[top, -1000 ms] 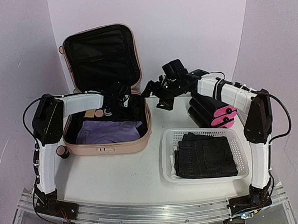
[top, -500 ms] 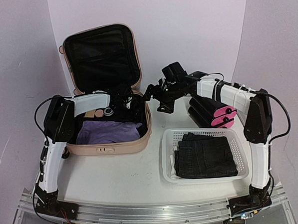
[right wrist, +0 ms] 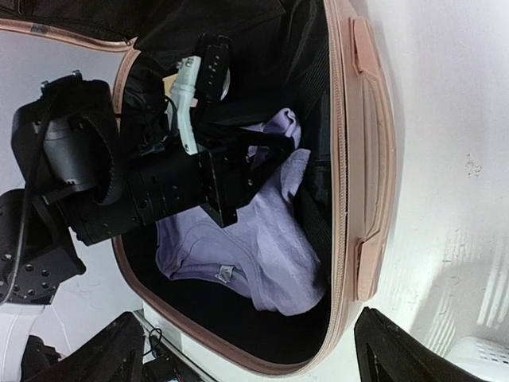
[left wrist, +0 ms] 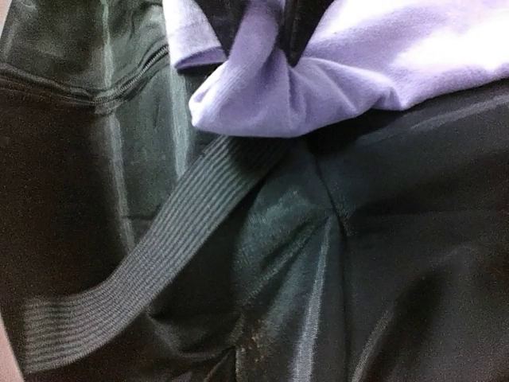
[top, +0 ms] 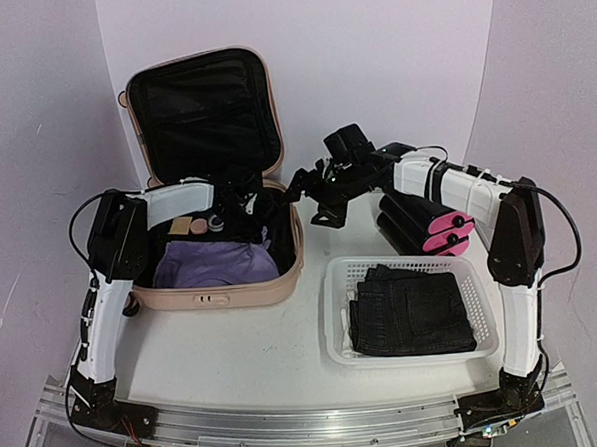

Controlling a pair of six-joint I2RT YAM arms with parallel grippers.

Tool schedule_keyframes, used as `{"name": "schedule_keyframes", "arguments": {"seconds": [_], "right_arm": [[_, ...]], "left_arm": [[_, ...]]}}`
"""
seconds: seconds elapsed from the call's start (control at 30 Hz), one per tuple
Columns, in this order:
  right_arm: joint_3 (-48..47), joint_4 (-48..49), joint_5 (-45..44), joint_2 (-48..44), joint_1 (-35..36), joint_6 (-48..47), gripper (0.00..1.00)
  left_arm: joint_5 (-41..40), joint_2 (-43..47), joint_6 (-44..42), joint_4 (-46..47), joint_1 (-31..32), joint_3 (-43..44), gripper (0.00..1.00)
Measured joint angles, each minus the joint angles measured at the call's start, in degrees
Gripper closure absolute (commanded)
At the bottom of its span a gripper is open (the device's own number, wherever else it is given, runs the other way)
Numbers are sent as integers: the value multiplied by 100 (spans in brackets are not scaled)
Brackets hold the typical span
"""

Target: Open, take out, and arrange the luggage

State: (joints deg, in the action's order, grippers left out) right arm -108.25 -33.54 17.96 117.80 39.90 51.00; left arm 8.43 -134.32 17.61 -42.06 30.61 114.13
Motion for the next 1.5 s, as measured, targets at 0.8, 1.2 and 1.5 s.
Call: {"name": "schedule_keyframes", "arguments": {"seconds": [0.8,1.2,1.5], "right_arm": [[-1064,223,37,1626,911,-2061,7],[-2258,286,-389,2767,997,-2732,23],[-2356,883,-376,3018,1045,-2400,98]], "left_arm": [[726,2009,28,564,-264,-1637,100],[894,2168,33,621,-273,-1840,100],[896,2210,42,619,-330,-1934,97]]}}
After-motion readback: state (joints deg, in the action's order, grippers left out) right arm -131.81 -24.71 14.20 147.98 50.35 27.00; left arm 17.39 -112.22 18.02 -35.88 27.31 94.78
